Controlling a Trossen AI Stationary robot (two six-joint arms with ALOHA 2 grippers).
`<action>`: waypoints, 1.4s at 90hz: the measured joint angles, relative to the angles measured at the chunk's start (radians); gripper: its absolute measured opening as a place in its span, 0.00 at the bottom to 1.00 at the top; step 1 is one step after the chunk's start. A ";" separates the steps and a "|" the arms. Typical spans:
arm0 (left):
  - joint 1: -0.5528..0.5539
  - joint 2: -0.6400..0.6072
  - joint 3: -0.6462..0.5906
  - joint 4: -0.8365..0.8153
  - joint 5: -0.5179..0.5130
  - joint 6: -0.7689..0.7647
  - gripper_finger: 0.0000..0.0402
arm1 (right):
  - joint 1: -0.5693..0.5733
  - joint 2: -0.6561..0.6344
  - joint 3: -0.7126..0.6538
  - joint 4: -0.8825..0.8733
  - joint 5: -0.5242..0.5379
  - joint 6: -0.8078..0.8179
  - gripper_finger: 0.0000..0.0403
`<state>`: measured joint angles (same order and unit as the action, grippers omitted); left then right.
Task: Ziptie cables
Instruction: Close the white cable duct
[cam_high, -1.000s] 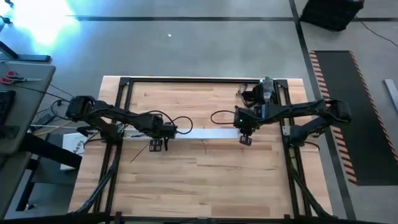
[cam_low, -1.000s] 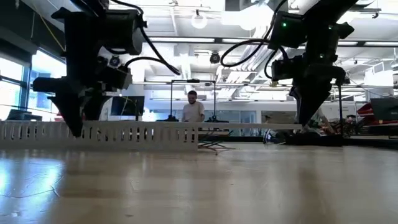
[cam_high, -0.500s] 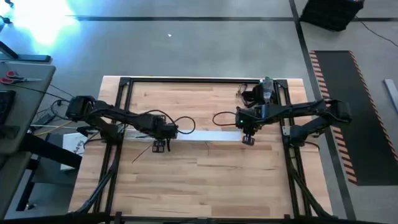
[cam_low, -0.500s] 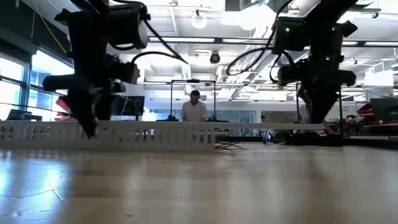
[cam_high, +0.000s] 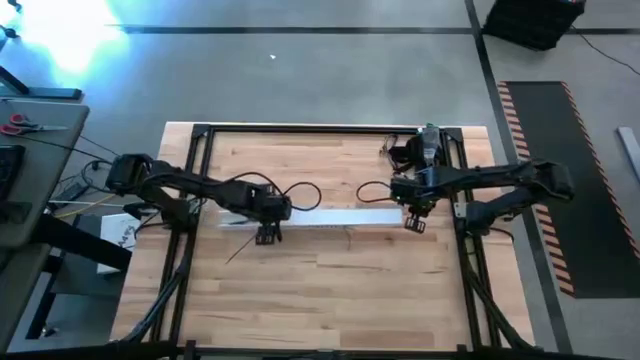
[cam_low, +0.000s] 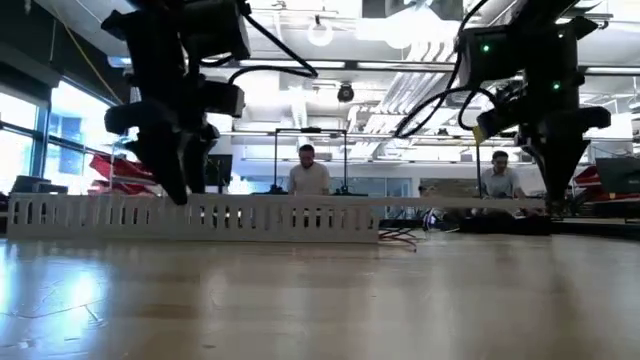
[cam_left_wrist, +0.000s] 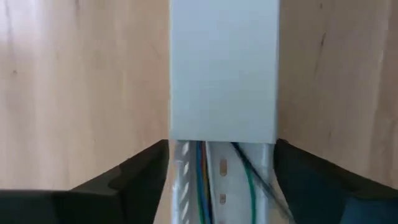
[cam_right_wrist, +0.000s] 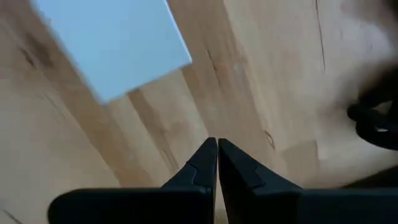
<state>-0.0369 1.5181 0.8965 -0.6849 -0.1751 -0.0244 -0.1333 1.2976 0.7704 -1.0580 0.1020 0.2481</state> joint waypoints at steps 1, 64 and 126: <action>0.001 0.000 0.002 -0.005 0.000 0.000 0.69 | 0.003 -0.001 0.000 0.001 0.000 0.003 0.00; -0.003 0.007 0.015 -0.050 -0.007 -0.015 0.72 | 0.116 -0.004 -0.124 0.113 -0.001 0.142 0.00; -0.017 0.089 0.015 -0.018 -0.019 0.001 0.72 | 0.074 -0.003 -0.123 0.382 -0.064 0.137 0.00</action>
<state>-0.0536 1.6073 0.9119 -0.7031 -0.1940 -0.0238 -0.0593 1.2942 0.6476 -0.6759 0.0385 0.3851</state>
